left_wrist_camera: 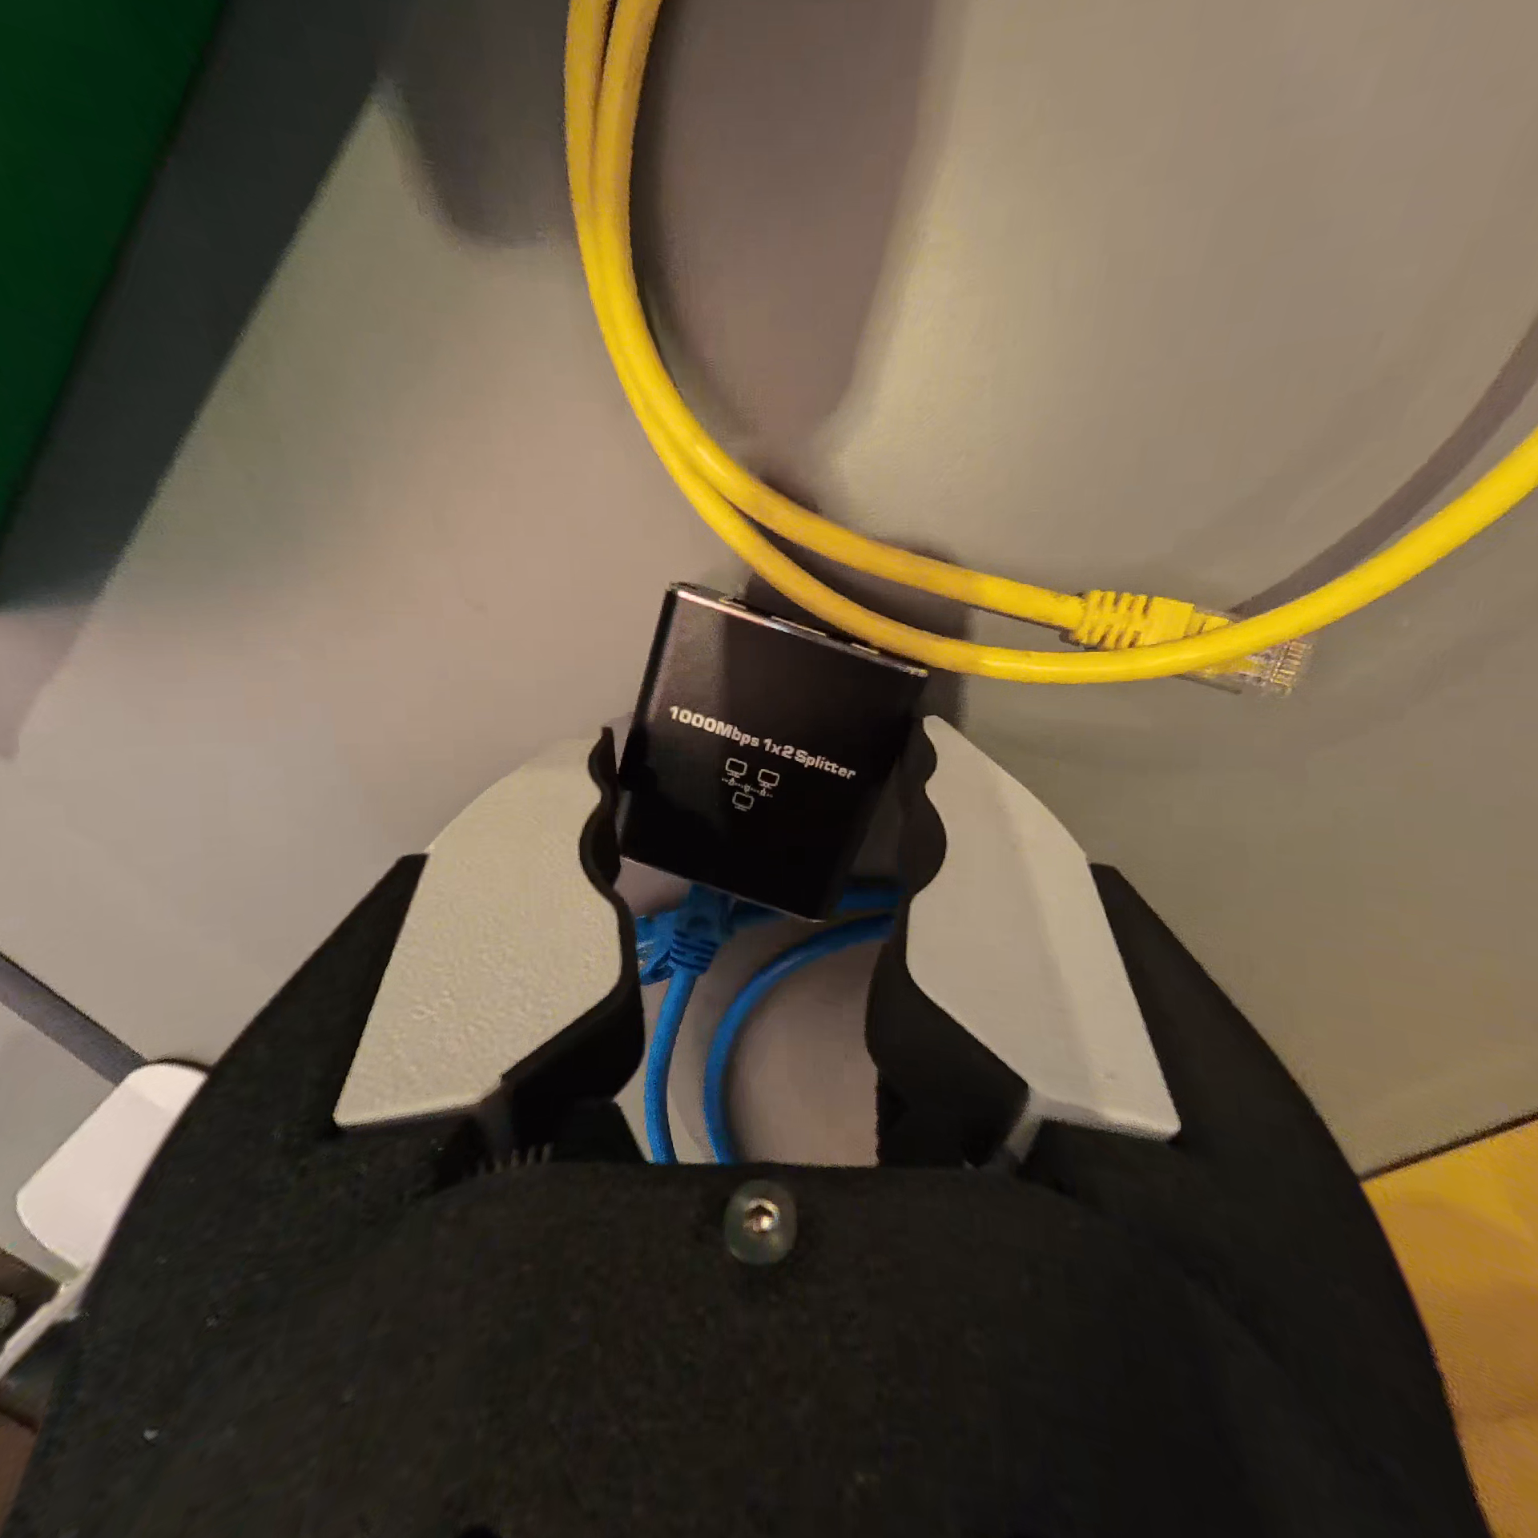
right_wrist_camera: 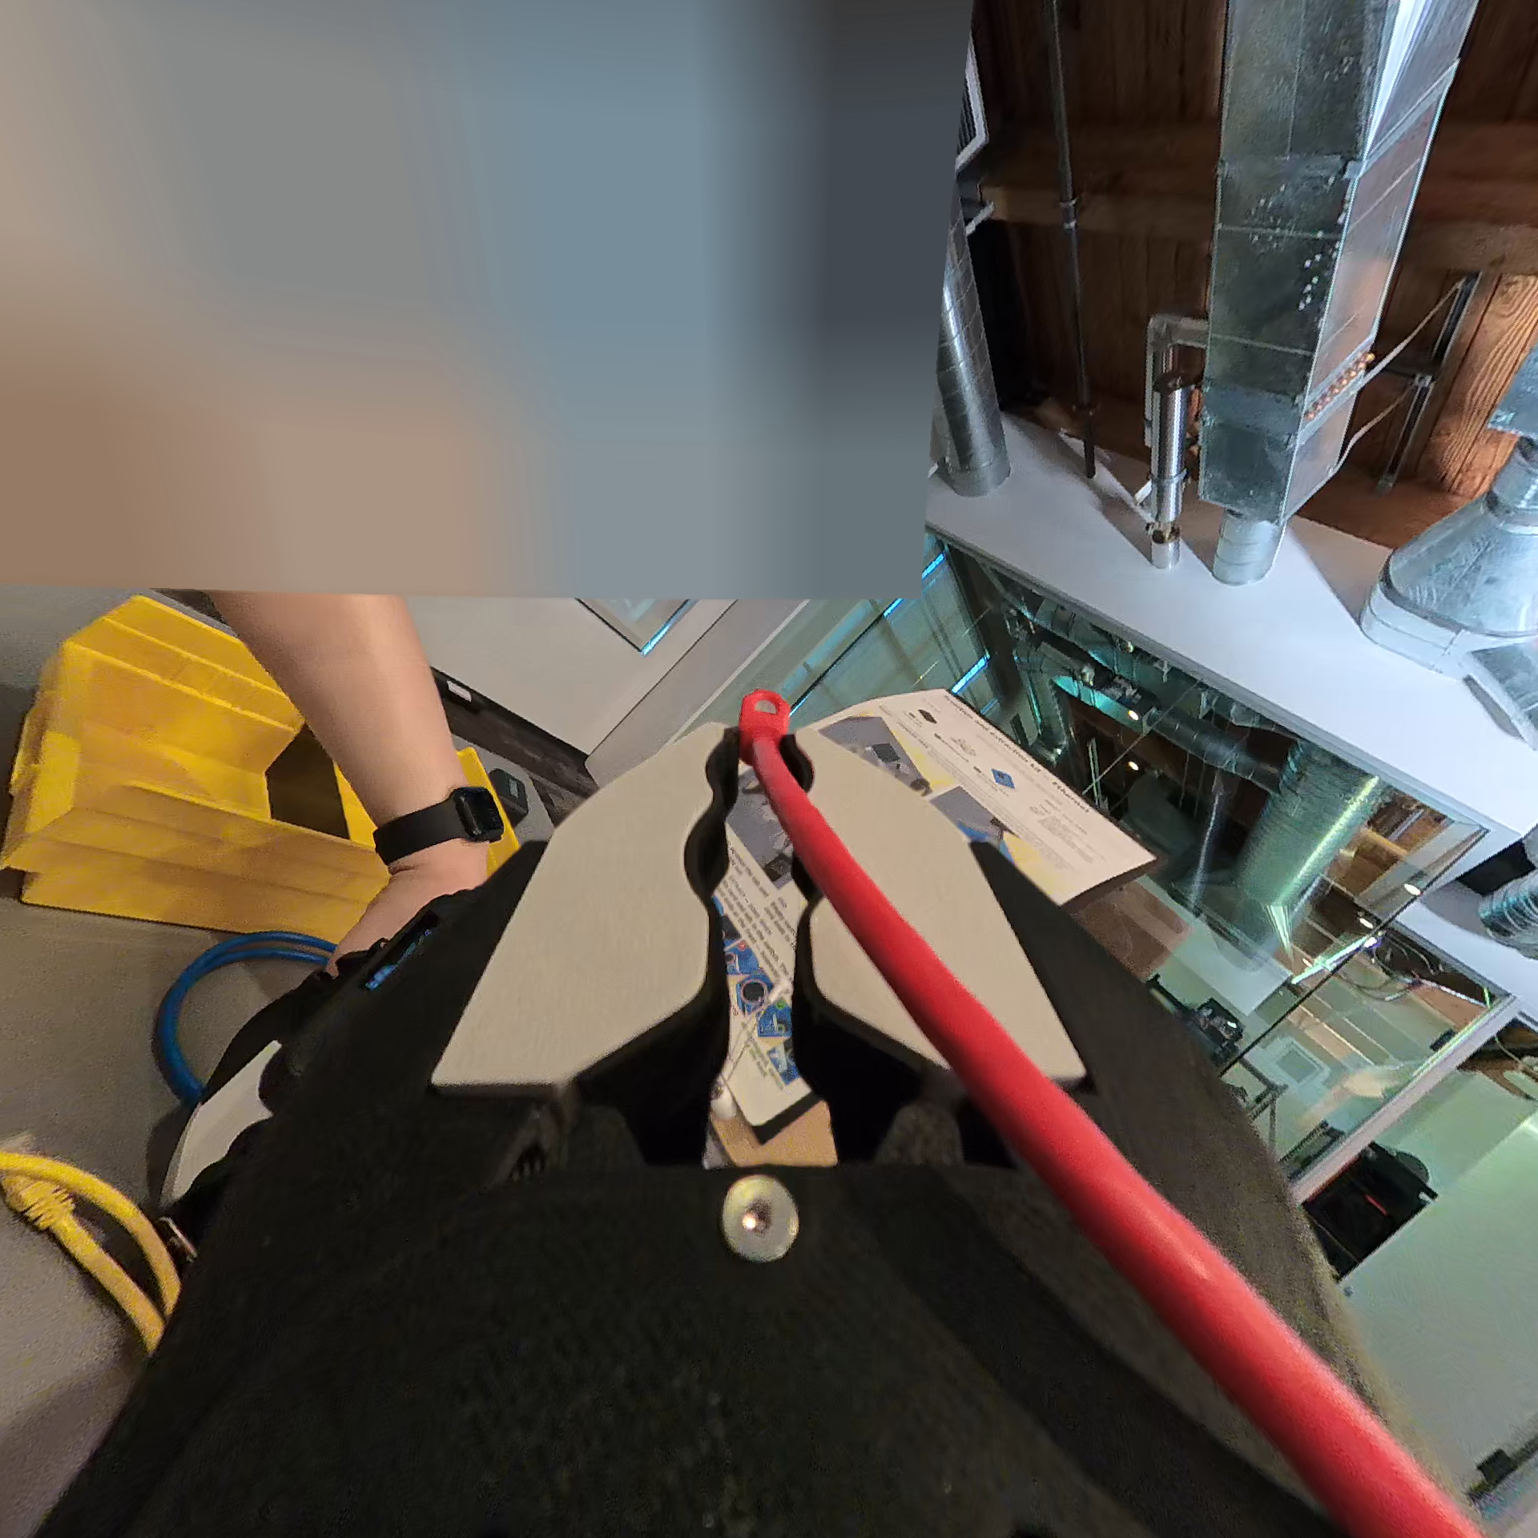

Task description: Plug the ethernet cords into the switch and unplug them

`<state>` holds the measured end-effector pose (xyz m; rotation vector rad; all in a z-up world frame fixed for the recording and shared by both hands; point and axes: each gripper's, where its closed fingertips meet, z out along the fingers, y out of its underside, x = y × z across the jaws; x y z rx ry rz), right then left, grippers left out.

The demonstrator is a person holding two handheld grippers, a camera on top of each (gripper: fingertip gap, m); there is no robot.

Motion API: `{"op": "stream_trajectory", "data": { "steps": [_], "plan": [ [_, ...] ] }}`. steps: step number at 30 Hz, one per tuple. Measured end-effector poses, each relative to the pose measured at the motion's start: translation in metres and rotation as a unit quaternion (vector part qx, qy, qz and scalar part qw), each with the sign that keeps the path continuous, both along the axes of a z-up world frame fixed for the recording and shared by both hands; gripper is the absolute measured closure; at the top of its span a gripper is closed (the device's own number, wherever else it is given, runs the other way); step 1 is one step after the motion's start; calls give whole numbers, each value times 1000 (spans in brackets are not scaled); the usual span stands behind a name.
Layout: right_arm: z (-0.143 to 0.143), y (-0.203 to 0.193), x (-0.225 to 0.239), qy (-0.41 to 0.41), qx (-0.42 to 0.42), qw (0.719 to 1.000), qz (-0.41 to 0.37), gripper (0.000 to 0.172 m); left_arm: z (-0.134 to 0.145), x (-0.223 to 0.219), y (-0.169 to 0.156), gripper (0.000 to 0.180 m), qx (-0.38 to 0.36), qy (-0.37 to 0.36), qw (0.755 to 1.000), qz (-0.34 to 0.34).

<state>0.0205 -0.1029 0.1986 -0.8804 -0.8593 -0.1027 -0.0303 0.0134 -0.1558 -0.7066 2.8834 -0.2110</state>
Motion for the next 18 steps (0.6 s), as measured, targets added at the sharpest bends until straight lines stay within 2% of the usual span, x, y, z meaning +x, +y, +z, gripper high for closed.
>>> {"op": "stream_trajectory", "data": {
  "steps": [4,9,12,14,18],
  "plan": [
    [-6,11,1,3,-16,1000,-2,161,-2,-2,-4,114,-31,18,999,-10],
    [-15,24,3,-4,-38,999,-13,161,-3,-2,-5,115,-25,35,999,-17],
    [-19,29,3,-3,-46,999,-9,161,-2,-4,3,116,-15,39,999,23],
    [-21,31,2,-3,-50,999,-8,161,2,-7,11,116,-4,49,996,73],
    [-21,33,0,1,-51,999,0,161,37,-2,7,117,-80,-40,986,144]
  ]
}}
